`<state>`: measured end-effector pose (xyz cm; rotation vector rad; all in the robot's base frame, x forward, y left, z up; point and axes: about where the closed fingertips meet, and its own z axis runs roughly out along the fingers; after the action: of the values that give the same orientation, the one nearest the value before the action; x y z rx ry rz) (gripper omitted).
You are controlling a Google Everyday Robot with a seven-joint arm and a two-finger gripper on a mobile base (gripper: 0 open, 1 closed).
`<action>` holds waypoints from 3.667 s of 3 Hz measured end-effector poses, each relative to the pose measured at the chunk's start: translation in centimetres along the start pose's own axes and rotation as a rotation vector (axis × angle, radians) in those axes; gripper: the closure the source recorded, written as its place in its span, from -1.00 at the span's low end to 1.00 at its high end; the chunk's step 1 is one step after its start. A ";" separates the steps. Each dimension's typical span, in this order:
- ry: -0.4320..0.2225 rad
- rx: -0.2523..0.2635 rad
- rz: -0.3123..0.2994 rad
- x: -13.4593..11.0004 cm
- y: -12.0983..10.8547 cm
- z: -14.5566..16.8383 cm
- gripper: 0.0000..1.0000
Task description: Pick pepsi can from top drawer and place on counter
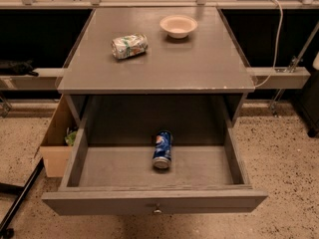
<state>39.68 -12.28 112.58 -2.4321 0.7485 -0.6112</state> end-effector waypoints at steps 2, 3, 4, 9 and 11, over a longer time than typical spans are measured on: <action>0.002 0.007 -0.014 -0.3 -0.3 -0.4 -1.00; 0.002 0.007 -0.014 -0.3 -0.3 -0.4 -1.00; 0.002 0.007 -0.014 -0.3 -0.3 -0.4 -1.00; 0.031 -0.083 -0.108 3.7 -5.9 5.6 -1.00; -0.032 -0.077 -0.298 3.9 -8.2 9.3 -1.00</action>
Offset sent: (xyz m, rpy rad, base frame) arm 0.0008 0.0092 0.0011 -0.0671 0.0104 0.0142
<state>50.74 -5.64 111.35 -2.6424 0.4043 -0.6630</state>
